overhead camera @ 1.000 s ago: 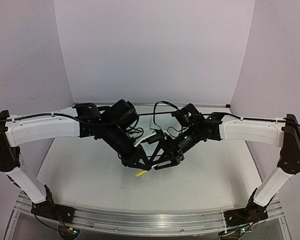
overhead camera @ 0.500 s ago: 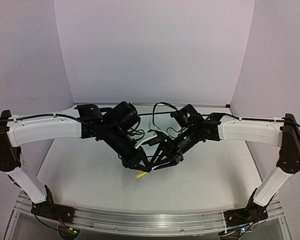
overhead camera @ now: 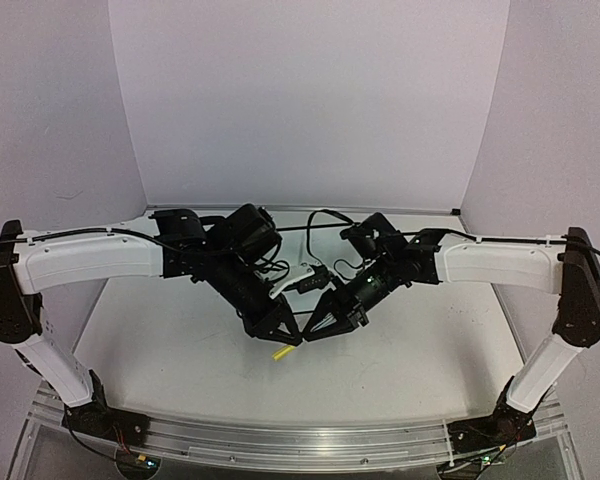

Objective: Write a sentence on the whiteboard
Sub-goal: Pass from the left arm to the right, then open the pen cap from the whiteboard marker.

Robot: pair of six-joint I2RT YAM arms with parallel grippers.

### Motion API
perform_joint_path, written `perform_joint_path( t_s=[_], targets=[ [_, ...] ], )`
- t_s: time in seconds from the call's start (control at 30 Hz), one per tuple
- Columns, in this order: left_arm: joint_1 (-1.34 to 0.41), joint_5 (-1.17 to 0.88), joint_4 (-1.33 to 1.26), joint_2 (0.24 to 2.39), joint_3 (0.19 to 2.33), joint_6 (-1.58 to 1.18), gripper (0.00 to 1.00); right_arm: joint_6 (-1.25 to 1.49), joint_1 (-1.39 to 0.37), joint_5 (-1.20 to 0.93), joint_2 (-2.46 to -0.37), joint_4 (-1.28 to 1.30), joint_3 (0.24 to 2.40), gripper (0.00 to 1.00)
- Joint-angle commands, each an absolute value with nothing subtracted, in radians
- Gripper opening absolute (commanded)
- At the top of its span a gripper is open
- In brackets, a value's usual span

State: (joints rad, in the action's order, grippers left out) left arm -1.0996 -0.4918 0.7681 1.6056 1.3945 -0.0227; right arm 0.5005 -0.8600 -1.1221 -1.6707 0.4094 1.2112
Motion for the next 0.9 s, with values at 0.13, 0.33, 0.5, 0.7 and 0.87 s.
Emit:
perform_joint_path(
  t_s=[0.13,0.33,0.5,0.7,0.87],
  targets=[
    [-1.108,-0.354,0.683,1.524,1.366,-0.068,0.48,0.479,-0.854,-1.013,-1.635,0.332,1.201,0.00],
    [-1.090,-0.186,0.477,1.358,1.191,-0.235,0.77,0.582,-0.770,-0.923,-1.503,0.122,1.072,0.00],
    [-1.033,-0.210,0.227,1.272,1.049,-0.466,0.83,0.583,-0.765,-0.807,-1.368,-0.012,0.997,0.00],
    [-0.920,-0.448,-0.198,1.219,0.889,-0.774,0.86,0.553,-0.765,-0.805,-1.239,-0.111,0.950,0.00],
    [-0.917,-0.569,-0.322,1.247,0.913,-0.856,0.87,0.542,-0.767,-0.855,-1.205,-0.136,0.955,0.00]
  ],
)
